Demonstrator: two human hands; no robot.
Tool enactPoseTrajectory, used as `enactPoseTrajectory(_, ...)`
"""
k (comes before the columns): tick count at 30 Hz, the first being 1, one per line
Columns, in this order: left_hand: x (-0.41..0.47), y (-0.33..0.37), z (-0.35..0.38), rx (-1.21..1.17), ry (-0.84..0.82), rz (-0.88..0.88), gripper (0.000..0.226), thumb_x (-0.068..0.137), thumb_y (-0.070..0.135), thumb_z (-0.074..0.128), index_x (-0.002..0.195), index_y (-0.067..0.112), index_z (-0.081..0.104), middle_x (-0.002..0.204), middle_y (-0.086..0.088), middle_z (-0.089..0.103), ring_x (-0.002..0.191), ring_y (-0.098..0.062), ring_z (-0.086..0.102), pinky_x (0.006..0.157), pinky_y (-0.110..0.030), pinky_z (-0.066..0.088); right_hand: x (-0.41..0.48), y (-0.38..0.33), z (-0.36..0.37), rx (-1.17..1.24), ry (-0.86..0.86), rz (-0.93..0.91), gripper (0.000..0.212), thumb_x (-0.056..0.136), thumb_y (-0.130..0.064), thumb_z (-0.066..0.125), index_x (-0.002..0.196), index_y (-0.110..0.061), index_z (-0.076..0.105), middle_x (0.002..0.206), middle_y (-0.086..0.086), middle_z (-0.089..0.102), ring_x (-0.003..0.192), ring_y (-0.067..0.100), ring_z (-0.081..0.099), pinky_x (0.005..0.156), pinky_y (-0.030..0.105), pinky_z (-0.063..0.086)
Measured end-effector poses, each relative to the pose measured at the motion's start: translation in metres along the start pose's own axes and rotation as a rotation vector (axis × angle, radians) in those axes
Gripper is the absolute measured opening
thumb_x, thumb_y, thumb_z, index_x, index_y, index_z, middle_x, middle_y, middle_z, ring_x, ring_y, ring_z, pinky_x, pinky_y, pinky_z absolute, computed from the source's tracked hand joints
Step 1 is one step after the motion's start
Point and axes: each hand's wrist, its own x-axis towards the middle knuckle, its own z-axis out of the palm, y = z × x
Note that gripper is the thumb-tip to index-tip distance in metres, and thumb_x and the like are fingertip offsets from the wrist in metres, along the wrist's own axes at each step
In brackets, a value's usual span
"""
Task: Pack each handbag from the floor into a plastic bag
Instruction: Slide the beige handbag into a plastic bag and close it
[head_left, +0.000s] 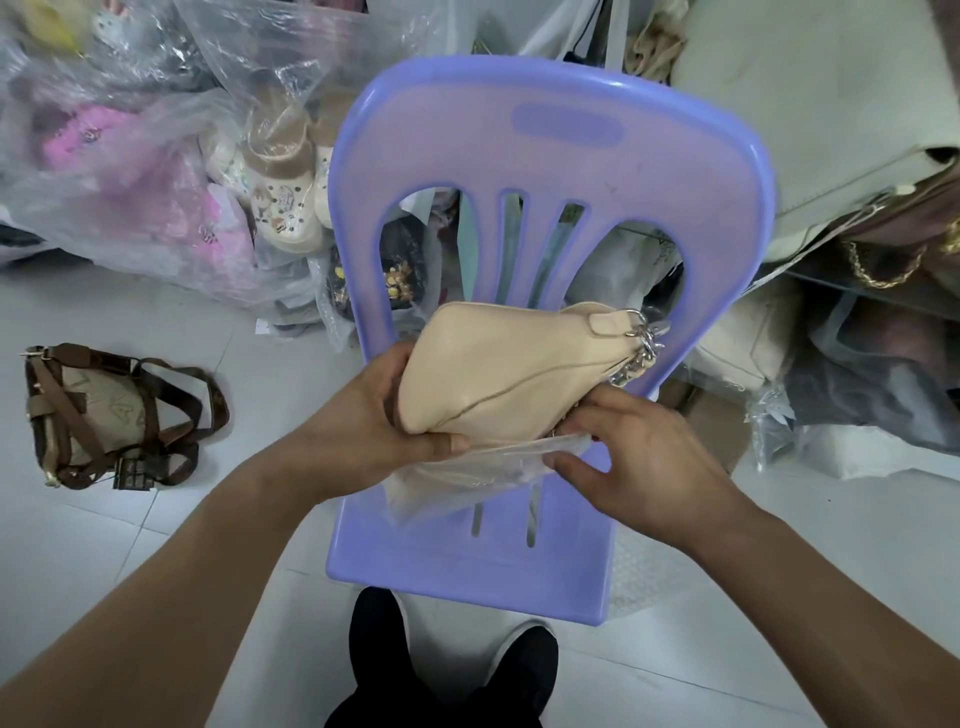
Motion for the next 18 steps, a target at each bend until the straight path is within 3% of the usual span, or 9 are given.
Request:
enactPoseTrajectory(2,0.0,0.005,-0.002,0.009,-0.03,0.022,0.091,0.065,0.011,0.092,0.136,0.039,0.042,0.123,0.022,0.063,0.116,0.005,0.059,0.092,-0.021,0.052,-0.002,0.002,-0.001,-0.003,0.134,-0.081,0.011,0.085,-0.026,0.08,0.088,-0.019,0.072,0.091,-0.007,0.062,0.075,0.022,0.062,0.057,0.04,0.054)
enactPoseTrajectory(4,-0.004,0.01,-0.003,0.053,-0.063,0.045,0.104,0.058,0.009,0.094,0.133,0.048,0.033,0.117,0.033,0.058,0.11,0.017,0.055,0.082,-0.008,0.049,-0.006,0.002,0.005,-0.039,0.279,-0.115,0.012,0.081,-0.01,0.083,0.083,-0.012,0.071,0.087,-0.001,0.062,0.072,0.025,0.061,0.054,0.038,0.053)
enactPoseTrajectory(6,-0.01,0.01,-0.003,0.155,-0.087,0.054,0.12,0.053,0.015,0.098,0.134,0.057,0.02,0.121,0.033,0.052,0.113,0.015,0.053,0.082,-0.011,0.051,-0.011,0.003,0.013,-0.075,0.394,-0.111,0.014,0.078,-0.003,0.085,0.084,-0.007,0.073,0.088,0.003,0.064,0.075,0.027,0.063,0.057,0.036,0.055)
enactPoseTrajectory(9,-0.018,-0.002,-0.003,0.275,-0.016,0.108,0.117,0.058,0.019,0.096,0.131,0.063,0.015,0.115,0.022,0.056,0.109,-0.003,0.062,0.089,-0.028,0.056,-0.018,0.006,0.026,-0.067,0.473,-0.113,0.017,0.076,-0.003,0.087,0.088,-0.008,0.075,0.092,0.005,0.066,0.079,0.024,0.063,0.062,0.033,0.054)
enactPoseTrajectory(13,-0.021,-0.015,-0.002,0.253,0.003,0.102,0.109,0.06,0.015,0.094,0.121,0.062,0.018,0.104,0.033,0.049,0.1,-0.001,0.062,0.071,-0.018,0.055,-0.027,0.004,0.034,0.096,0.426,-0.14,0.013,0.082,-0.015,0.074,0.095,-0.013,0.077,0.099,-0.002,0.068,0.087,0.015,0.066,0.074,0.026,0.054)
enactPoseTrajectory(15,-0.019,-0.016,-0.002,0.244,-0.001,0.113,0.103,0.062,0.011,0.093,0.119,0.055,0.021,0.103,0.034,0.048,0.094,0.001,0.061,0.069,-0.017,0.054,-0.027,-0.007,0.031,0.43,0.44,0.069,0.017,0.083,-0.019,0.062,0.093,-0.018,0.076,0.095,-0.01,0.071,0.086,0.007,0.068,0.08,0.022,0.054)
enactPoseTrajectory(18,-0.019,-0.017,-0.002,0.241,0.009,0.126,0.094,0.067,0.005,0.089,0.117,0.052,0.025,0.105,0.024,0.048,0.092,-0.006,0.057,0.075,-0.023,0.057,-0.01,-0.018,0.015,1.049,0.552,0.62,0.018,0.094,-0.002,0.056,0.087,-0.013,0.068,0.087,0.007,0.068,0.067,0.019,0.071,0.069,0.035,0.06)
